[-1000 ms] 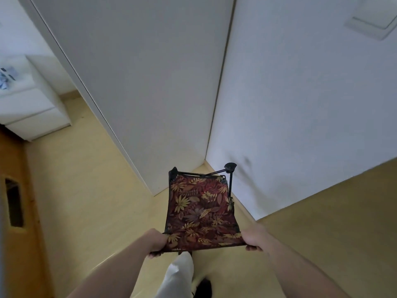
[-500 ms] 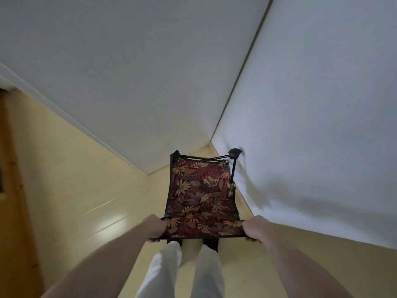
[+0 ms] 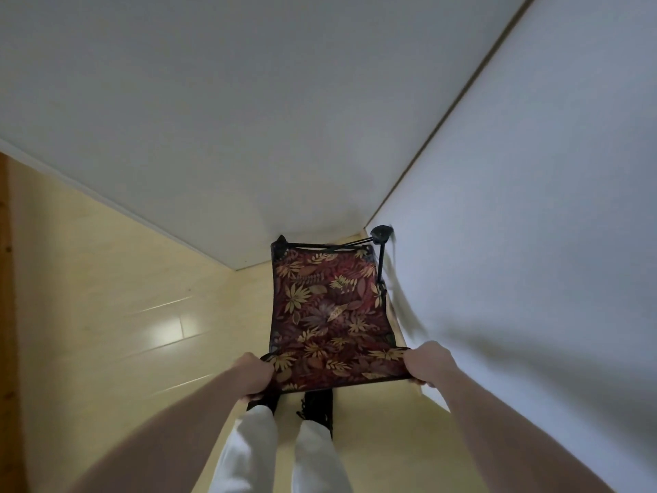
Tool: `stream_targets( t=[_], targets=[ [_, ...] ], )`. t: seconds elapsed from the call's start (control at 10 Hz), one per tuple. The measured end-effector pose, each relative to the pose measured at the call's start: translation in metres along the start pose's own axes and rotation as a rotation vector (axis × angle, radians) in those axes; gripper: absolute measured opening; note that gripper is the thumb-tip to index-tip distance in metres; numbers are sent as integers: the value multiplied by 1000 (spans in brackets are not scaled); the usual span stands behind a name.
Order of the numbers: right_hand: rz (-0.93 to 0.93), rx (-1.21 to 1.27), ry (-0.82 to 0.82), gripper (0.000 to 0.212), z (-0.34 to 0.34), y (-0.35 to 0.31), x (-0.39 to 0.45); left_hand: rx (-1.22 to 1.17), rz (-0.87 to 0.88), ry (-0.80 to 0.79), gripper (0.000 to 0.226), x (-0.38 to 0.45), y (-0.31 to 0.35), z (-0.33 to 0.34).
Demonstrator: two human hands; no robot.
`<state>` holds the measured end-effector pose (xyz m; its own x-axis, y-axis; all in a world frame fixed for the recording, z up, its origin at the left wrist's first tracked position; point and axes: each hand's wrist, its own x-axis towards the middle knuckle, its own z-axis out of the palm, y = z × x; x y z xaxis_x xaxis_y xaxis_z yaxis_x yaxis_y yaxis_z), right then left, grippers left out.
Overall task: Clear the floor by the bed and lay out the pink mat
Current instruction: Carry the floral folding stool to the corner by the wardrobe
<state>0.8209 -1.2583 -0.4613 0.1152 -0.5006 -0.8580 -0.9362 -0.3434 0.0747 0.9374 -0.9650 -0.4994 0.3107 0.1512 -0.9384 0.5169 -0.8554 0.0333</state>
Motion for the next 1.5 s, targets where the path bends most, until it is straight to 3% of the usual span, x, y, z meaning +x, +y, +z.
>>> stream_targets(
  t=[0.1,0.2,0.3,0.5,0.6,0.8,1.0,1.1,1.3,1.5],
  targets=[
    [-2,-5,-16,30,-1,-4,22,325,20,-93,11,-1,17,8],
    [15,6,-9,24,8,1,31,511,115,-111,16,-3,17,14],
    [14,-6,14,19,24,13,35,299,19,-74,34,16,-4,34],
    [22,-11,-5,16,31,23,53,-34,-71,4,25,27,-8,54],
    [27,6,-2,16,24,20,62,-2,-93,-30,15,24,-1,53],
    [-68,68,43,6,9,5,66,134,-122,-129,27,14,9,41],
    [-86,85,45,45,12,7,40,198,-52,-50,37,-11,8,31],
    [-146,22,105,54,8,0,3,233,20,24,48,-38,4,21],
    [-423,-219,105,60,-2,-35,-74,81,150,97,54,-98,-12,-11],
    [-713,-411,74,55,7,-73,-155,-59,149,201,51,-165,-69,-37]
  ],
)
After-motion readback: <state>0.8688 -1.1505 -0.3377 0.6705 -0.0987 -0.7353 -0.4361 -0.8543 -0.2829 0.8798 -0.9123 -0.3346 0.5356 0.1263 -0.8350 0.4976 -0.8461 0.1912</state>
